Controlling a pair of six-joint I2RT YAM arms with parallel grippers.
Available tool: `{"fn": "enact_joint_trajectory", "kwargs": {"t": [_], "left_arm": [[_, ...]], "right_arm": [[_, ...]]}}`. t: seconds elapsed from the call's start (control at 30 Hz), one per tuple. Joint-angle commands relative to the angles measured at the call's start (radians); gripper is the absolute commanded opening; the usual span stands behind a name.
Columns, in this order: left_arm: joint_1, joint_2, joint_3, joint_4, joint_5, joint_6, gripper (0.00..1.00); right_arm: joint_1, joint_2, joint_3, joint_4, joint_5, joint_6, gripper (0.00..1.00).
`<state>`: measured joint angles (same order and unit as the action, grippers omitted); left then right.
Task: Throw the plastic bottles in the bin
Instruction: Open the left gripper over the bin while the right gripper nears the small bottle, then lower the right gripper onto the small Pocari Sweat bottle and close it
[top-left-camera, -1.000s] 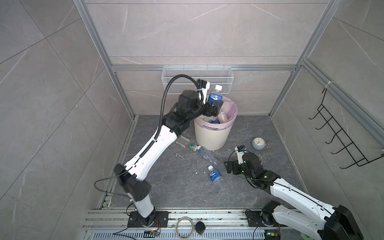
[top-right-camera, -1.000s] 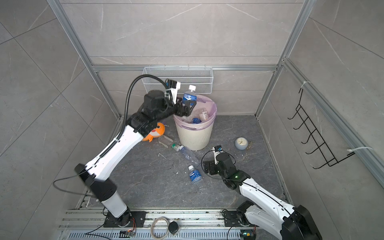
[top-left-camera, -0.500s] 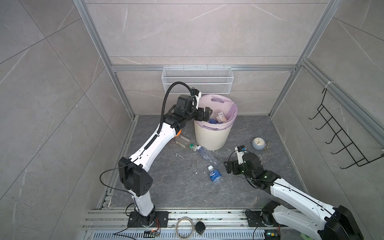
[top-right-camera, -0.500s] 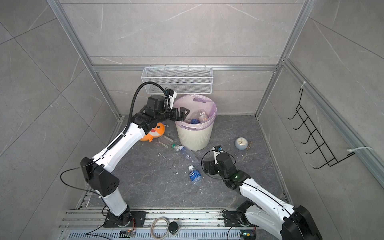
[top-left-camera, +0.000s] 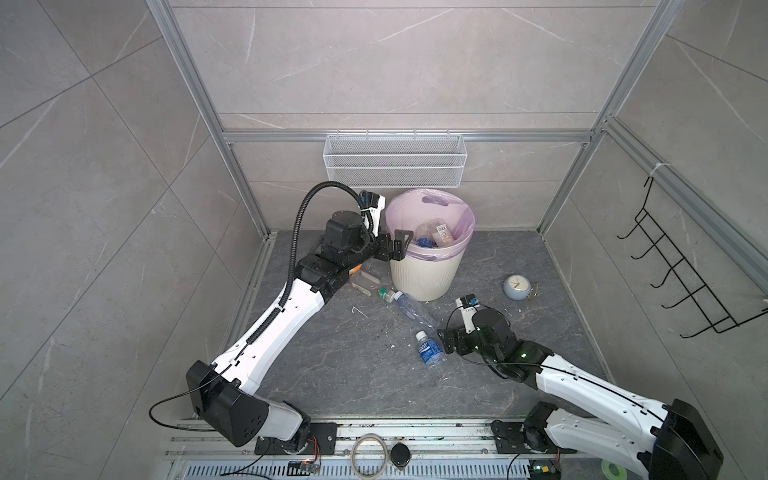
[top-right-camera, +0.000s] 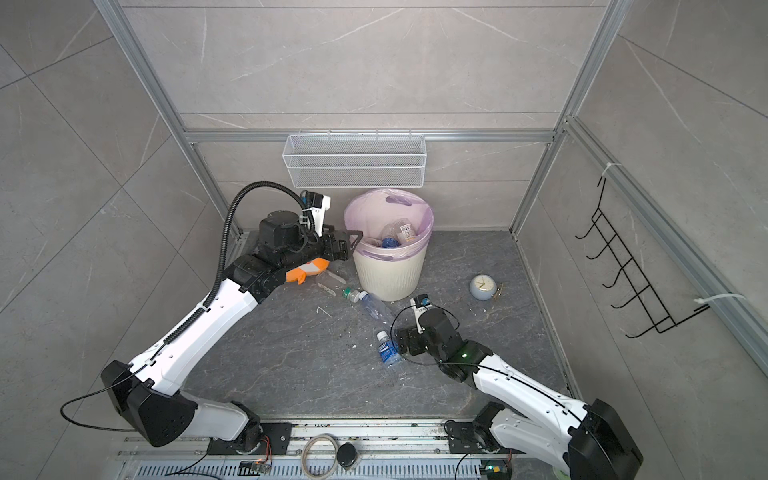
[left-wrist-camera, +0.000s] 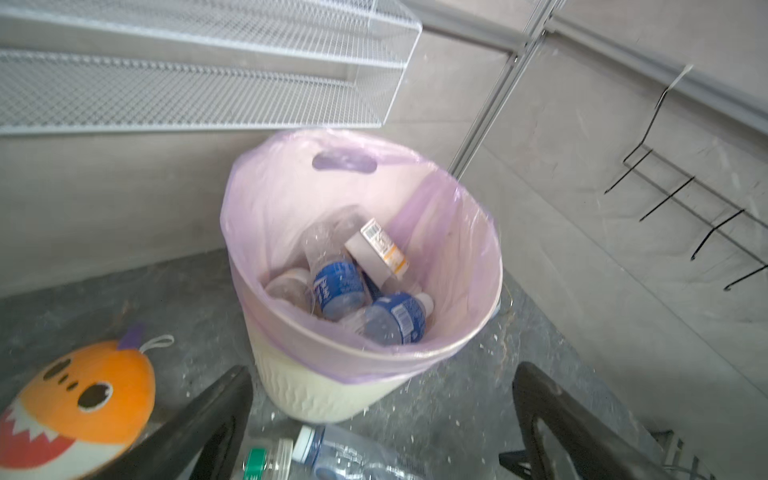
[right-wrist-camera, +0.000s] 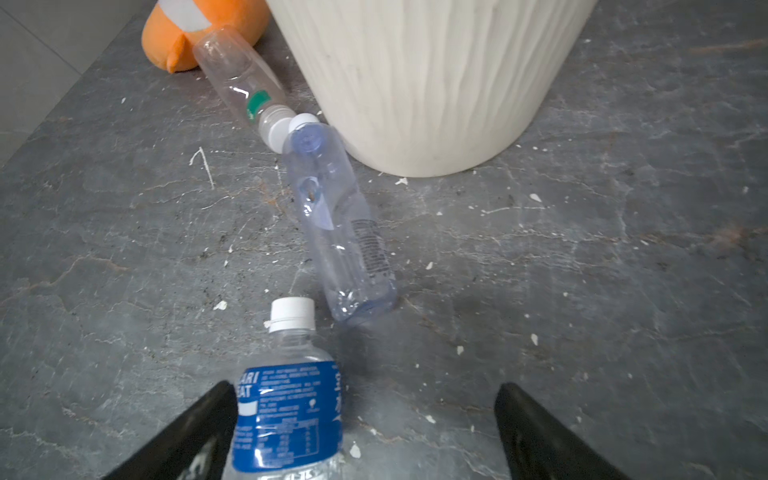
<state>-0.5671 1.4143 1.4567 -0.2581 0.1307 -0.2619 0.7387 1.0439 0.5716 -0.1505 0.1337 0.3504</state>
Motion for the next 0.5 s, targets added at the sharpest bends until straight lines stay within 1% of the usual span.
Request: {"fn": "enact_joint_trajectory", "kwargs": {"t": [0.0,0.2,0.37,0.47], "left_arm": [[0.003,-0.062,-0.067,0.05,-0.021,-0.019,1.0],[0.003,-0.126,-0.193,0.058,-0.03,-0.024,1.0],[0.003,-0.172,-0.299,0.083,-0.035,-0.048,1.0],[0.003,-0.197,-0.365,0.1,-0.042,-0.064,1.0]], "right_arm": [[0.058,0.039,0.06,-0.079,0.09,0.036,0.99],[0.126,0.098,0.085,-0.122,0.11,0.08,0.99],[0.185,0.141,0.108,-0.165,0.158,0.103,0.99],[0.214,0.16,0.114,-0.177,0.168,0.119,0.99]]}}
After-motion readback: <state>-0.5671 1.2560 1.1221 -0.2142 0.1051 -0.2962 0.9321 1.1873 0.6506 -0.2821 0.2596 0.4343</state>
